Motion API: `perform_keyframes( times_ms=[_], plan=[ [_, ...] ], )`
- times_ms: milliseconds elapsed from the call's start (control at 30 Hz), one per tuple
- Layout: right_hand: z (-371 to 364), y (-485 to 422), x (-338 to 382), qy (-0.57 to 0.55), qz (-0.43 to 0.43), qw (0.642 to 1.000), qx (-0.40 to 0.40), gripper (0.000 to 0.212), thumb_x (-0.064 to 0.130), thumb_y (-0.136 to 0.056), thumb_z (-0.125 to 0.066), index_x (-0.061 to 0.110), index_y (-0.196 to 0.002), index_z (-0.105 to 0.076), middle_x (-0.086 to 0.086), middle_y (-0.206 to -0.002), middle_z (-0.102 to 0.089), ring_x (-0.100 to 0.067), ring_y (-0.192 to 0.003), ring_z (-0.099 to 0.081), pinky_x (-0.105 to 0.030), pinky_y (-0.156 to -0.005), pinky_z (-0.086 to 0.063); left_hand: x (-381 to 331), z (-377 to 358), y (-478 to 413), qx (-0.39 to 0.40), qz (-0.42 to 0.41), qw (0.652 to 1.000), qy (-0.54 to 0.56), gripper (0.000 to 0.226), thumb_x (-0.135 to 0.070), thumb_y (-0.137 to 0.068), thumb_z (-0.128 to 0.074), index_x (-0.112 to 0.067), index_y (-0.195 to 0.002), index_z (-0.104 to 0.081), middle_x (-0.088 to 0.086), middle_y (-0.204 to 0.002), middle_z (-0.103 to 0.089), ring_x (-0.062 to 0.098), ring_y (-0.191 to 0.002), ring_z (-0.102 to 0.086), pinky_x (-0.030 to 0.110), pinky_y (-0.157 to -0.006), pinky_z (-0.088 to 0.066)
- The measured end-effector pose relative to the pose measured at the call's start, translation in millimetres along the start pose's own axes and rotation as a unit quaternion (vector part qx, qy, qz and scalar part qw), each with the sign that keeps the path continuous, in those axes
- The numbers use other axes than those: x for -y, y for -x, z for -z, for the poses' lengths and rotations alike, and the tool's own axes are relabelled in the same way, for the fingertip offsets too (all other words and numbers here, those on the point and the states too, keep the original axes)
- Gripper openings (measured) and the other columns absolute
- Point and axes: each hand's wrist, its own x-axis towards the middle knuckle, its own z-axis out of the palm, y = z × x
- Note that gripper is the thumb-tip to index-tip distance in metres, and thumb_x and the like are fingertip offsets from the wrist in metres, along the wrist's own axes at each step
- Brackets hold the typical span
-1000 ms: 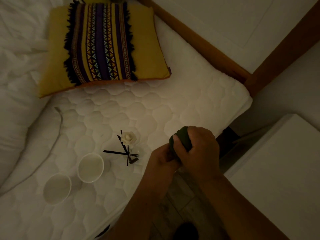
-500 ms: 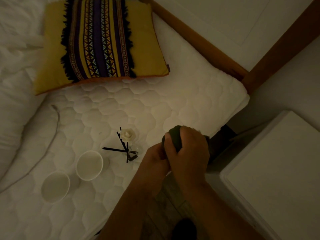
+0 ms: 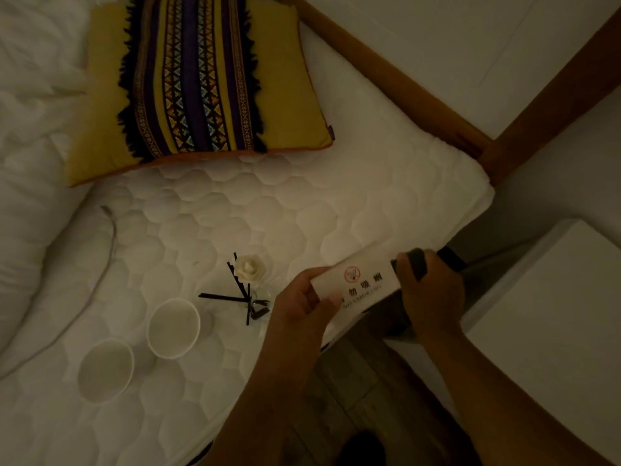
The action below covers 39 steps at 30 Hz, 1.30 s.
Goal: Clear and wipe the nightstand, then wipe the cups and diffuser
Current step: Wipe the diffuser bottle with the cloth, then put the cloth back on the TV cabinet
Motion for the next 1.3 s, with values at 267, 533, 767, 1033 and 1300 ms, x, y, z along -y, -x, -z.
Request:
perform_keyframes(
  times_ms=[267,533,767,1033,1300],
  plan=[
    [5.7,52.2,-3.6,-0.155,-0.104,0.981,0.051,0.041,0.044,-0.092,-0.055,0.019,-0.060,-0.048,-0.006,-0.054,-0.051,-0.015,-0.045,-0.047,-0.027,-0.044,-0.041,5.3,-11.7,-77.3,-0.161,-0.050,0.986,-0.019,0.025,-0.003,-0.090,-0.057,-0.021,-0.106,-0.065,-0.005,-0.107,-0.070,0.003,-0.100,-0.064,0.019,-0.080,-0.055],
    [11.8,65.9,1.9,-0.206,-0.170,0.957,0.116,0.042,0.041,-0.091,-0.060,0.003,-0.073,-0.059,-0.024,-0.065,-0.060,-0.044,-0.055,-0.058,-0.056,-0.046,-0.051,59.0,-20.2,-107.4,-0.222,-0.014,0.972,-0.073,0.023,0.007,-0.087,-0.058,-0.013,-0.097,-0.060,-0.007,-0.093,-0.062,0.013,-0.092,-0.060,0.006,-0.066,-0.049],
    [42.4,56.4,36.2,-0.240,-0.166,0.945,0.149,0.041,0.036,-0.092,-0.060,0.000,-0.072,-0.061,-0.010,-0.058,-0.063,-0.027,-0.051,-0.062,-0.035,-0.044,-0.051,36.7,-24.2,-73.1,-0.221,0.093,0.968,-0.076,0.064,0.013,-0.083,-0.049,-0.014,-0.140,-0.039,0.008,-0.136,-0.046,0.020,-0.124,-0.045,0.037,-0.107,-0.041],
    [93.4,57.8,165.5,-0.306,-0.125,0.933,0.141,0.023,0.038,-0.091,-0.056,0.037,-0.073,-0.070,0.011,-0.076,-0.071,-0.006,-0.077,-0.067,-0.029,-0.072,-0.055,-99.1,-68.1,22.1,-0.127,0.141,0.967,0.171,0.022,-0.032,-0.091,-0.060,-0.023,-0.092,-0.080,0.005,-0.097,-0.076,0.017,-0.087,-0.073,0.028,-0.074,-0.059],
    [181.5,75.9,362.3,-0.212,0.144,0.930,0.265,0.035,0.045,-0.087,-0.054,0.030,-0.118,-0.059,0.004,-0.112,-0.066,-0.007,-0.099,-0.064,-0.021,-0.085,-0.052,-279.4,55.9,148.9,-0.011,0.025,0.982,0.186,0.036,-0.040,-0.101,-0.041,-0.017,-0.118,-0.063,0.007,-0.114,-0.067,0.018,-0.105,-0.065,0.034,-0.094,-0.052]
  ],
)
